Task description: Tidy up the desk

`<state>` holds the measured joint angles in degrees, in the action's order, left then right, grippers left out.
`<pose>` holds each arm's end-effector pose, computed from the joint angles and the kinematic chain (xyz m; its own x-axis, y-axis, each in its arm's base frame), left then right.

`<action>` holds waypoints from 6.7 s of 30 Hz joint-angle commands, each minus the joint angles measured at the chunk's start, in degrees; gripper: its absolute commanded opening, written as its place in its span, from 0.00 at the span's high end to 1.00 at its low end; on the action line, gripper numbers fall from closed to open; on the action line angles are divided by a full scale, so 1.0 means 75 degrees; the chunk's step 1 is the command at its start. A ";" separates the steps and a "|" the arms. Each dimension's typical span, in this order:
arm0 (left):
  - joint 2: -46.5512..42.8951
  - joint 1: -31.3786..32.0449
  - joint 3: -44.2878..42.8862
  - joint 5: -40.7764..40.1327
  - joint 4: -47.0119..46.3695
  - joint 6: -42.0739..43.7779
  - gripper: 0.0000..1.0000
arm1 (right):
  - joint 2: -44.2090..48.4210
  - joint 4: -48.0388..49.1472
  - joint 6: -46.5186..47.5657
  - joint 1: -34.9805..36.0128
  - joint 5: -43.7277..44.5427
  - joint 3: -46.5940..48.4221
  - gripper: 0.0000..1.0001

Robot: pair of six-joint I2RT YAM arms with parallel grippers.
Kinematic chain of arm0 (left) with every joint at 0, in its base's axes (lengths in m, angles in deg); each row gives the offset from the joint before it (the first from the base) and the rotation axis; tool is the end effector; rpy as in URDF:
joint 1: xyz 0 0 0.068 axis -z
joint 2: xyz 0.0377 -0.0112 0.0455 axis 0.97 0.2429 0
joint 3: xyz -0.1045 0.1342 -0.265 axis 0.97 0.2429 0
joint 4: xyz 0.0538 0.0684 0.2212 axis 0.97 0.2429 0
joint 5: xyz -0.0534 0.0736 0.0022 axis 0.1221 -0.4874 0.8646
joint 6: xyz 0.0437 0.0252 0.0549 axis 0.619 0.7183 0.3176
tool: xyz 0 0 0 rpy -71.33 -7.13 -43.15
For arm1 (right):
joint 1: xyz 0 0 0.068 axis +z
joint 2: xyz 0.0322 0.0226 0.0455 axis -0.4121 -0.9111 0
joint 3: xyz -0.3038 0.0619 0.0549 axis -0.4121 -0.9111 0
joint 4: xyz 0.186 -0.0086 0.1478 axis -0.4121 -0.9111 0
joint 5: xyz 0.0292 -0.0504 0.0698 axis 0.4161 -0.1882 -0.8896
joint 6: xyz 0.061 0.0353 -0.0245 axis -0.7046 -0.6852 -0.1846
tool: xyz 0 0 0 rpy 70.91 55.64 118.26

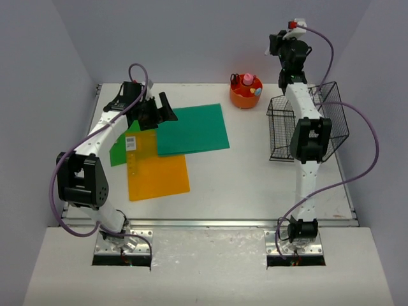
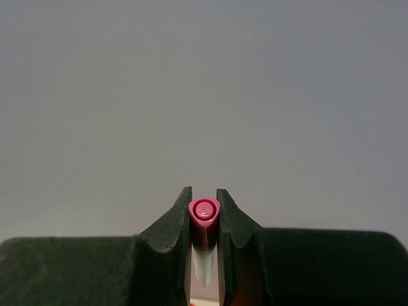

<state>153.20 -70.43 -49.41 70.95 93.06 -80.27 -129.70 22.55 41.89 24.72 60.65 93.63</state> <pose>0.3537 -0.0558 0.3220 -0.7965 -0.2770 -0.5375 0.0271 0.8716 -0.4894 0.6147 0.0101 0.3608 0.1989 0.2779 -0.9398 -0.1616 0.9551 0.2482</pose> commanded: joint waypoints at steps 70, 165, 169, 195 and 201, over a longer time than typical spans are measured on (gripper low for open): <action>0.1604 -0.1531 -0.0464 0.1896 -0.0953 0.1859 0.08 | 0.3817 -0.4178 -0.0539 0.1086 -0.4198 -0.4962 0.37; 0.3542 -0.1543 0.2144 0.3374 -0.3594 0.0720 0.31 | 0.0964 -0.5599 -0.0961 0.1422 -0.4529 -0.5610 0.30; 0.3613 -0.1531 0.2030 0.3373 -0.3441 0.0756 0.32 | 0.0803 -0.5434 -0.0954 0.1805 -0.5084 -0.5665 0.61; 0.3148 -0.1095 0.1168 0.5136 -0.1999 0.2500 1.00 | 0.1159 -0.5765 -0.0133 0.2874 -0.5891 -0.5462 0.96; 0.2615 -0.1121 0.1089 0.4715 -0.0463 0.4870 1.00 | 0.1392 -0.7400 0.1210 0.2675 -0.6594 -0.3752 0.52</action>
<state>176.66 -85.65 -40.63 98.75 77.65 -57.75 -120.59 -23.87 45.69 37.13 27.66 56.86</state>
